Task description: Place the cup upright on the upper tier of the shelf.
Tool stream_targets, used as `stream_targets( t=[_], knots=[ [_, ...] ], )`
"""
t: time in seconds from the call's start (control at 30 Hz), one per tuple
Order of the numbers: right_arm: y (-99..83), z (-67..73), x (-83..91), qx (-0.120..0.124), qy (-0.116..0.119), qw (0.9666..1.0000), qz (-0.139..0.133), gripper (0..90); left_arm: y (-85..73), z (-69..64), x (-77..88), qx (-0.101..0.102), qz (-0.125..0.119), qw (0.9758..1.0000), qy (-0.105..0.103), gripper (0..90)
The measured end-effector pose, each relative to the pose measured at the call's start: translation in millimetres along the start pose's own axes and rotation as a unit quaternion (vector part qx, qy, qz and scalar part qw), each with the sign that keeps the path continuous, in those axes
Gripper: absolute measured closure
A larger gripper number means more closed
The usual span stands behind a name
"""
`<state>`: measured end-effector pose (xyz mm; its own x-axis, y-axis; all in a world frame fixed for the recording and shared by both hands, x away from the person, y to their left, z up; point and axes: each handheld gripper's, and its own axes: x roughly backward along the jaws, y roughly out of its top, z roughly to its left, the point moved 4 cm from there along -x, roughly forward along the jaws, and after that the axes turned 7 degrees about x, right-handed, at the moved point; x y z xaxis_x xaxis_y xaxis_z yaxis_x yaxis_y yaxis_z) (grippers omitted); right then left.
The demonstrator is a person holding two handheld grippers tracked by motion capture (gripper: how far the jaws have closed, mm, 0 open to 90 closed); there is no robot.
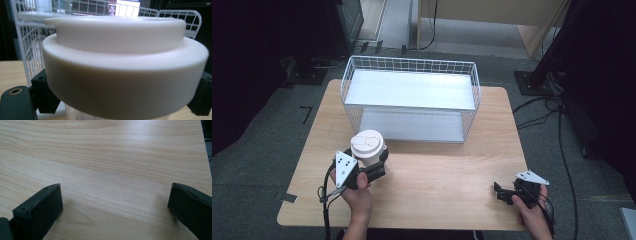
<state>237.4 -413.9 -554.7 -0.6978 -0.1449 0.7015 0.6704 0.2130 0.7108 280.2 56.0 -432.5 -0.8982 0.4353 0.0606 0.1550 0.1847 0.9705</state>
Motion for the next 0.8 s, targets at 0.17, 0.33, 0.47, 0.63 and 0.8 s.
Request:
stream_targets(
  t=[0.17,0.33,0.47,0.63,0.8],
  knots=[
    [0.0,0.1,0.1,-0.001,0.001,1.0000,0.000,0.0,20.9,-6.3,-10.0,-0.012,-0.017,0.9997,-0.013,9.3],
    [0.0,0.0,0.1,-0.001,0.000,1.0000,0.000,0.0,39.2,-13.1,-18.4,-0.019,-0.032,0.9991,-0.018,12.0],
    [-0.1,0.1,0.2,-0.001,0.001,1.0000,0.001,0.0,55.9,-19.6,-27.8,-0.025,-0.051,0.9982,-0.017,12.4],
    [-0.1,0.1,0.1,-0.001,0.002,1.0000,-0.001,0.0,79.0,-27.3,-40.9,-0.027,-0.079,0.9964,-0.017,12.4],
    [-0.2,0.2,0.2,0.000,0.003,1.0000,-0.001,0.0,102.7,-34.6,-54.7,-0.034,-0.106,0.9937,-0.015,12.4]
  ],
)
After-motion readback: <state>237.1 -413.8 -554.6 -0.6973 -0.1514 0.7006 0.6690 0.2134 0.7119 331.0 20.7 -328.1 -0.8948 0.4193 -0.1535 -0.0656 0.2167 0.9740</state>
